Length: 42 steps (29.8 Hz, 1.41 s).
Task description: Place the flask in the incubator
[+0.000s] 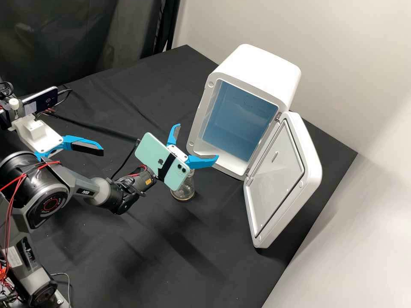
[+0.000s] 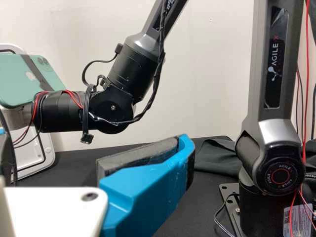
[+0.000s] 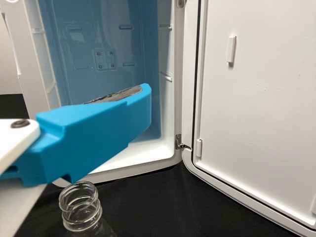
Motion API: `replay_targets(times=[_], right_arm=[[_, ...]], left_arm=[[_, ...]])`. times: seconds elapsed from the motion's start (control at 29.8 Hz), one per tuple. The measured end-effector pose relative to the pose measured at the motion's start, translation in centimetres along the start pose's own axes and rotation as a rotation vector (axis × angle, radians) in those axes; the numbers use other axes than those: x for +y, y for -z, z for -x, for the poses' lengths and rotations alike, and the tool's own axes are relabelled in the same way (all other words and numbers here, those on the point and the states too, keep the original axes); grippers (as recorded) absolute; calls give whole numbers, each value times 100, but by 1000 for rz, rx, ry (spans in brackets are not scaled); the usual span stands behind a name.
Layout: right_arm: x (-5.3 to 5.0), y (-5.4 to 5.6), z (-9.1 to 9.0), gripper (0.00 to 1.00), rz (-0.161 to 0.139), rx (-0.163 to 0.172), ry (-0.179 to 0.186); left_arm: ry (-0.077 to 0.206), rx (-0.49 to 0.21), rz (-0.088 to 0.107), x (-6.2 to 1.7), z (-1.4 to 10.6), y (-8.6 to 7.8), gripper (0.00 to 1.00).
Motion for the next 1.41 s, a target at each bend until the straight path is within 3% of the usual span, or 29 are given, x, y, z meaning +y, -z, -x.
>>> replay_targets(times=[0.6, 1.04, 1.41], right_arm=[[0, 0, 0, 100, 0, 0, 0], [0, 0, 0, 100, 0, 0, 0], [0, 0, 0, 100, 0, 0, 0]], left_arm=[[0, 9, -1, -18, -8, 35, 100], [60, 111, 2, -200, -43, 356, 100], [85, 160, -3, -270, -34, 546, 100]])
